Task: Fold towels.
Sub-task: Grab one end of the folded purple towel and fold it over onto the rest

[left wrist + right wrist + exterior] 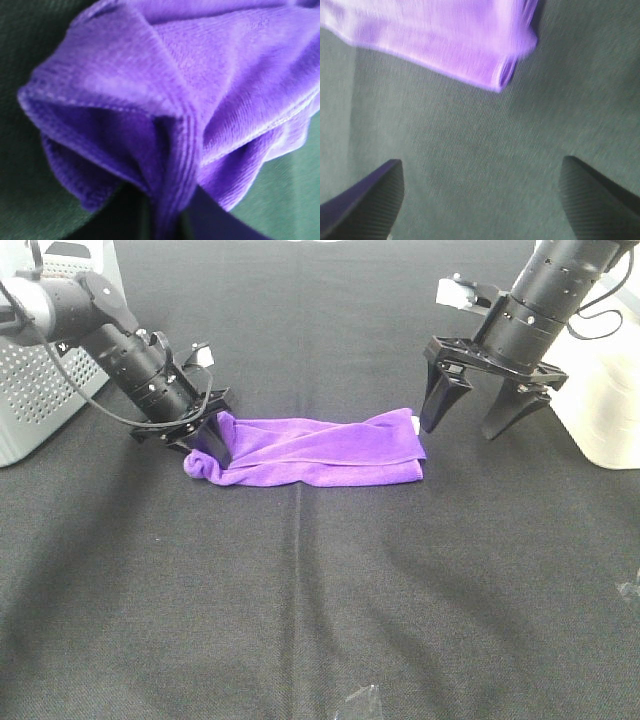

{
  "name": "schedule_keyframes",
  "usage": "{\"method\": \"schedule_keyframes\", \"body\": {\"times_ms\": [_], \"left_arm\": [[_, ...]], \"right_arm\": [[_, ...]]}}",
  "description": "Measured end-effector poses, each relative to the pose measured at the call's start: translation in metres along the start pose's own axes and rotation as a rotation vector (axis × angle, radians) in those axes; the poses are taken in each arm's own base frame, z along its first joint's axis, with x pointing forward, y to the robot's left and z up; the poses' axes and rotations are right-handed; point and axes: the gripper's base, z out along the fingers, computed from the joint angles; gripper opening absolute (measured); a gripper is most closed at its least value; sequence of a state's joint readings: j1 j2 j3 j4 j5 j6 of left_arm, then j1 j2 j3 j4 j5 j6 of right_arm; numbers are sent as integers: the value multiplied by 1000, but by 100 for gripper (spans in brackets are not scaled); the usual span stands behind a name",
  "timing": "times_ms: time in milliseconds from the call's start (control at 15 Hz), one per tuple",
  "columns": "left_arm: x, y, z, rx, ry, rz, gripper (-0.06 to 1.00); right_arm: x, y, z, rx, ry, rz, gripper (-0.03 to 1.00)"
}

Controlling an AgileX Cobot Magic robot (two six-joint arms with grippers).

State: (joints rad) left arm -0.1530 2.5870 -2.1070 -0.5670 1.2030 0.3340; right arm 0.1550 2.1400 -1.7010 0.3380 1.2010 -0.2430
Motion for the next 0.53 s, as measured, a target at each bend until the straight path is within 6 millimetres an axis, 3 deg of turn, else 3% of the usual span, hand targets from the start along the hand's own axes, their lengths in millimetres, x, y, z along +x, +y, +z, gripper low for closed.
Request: {"method": "schedule_keyframes", "body": {"times_ms": [133, 333, 467, 533], "left_arm": [[2, 6, -18, -99, 5, 40, 3], [12, 20, -71, -193, -36, 37, 3], [14, 15, -96, -217, -72, 72, 3], [13, 9, -99, -218, -78, 98, 3]], "right_arm": [[0, 0, 0, -1, 5, 0, 80], [1, 0, 0, -3, 11, 0, 80], [1, 0, 0, -3, 11, 0, 80], [1, 0, 0, -3, 12, 0, 80]]}}
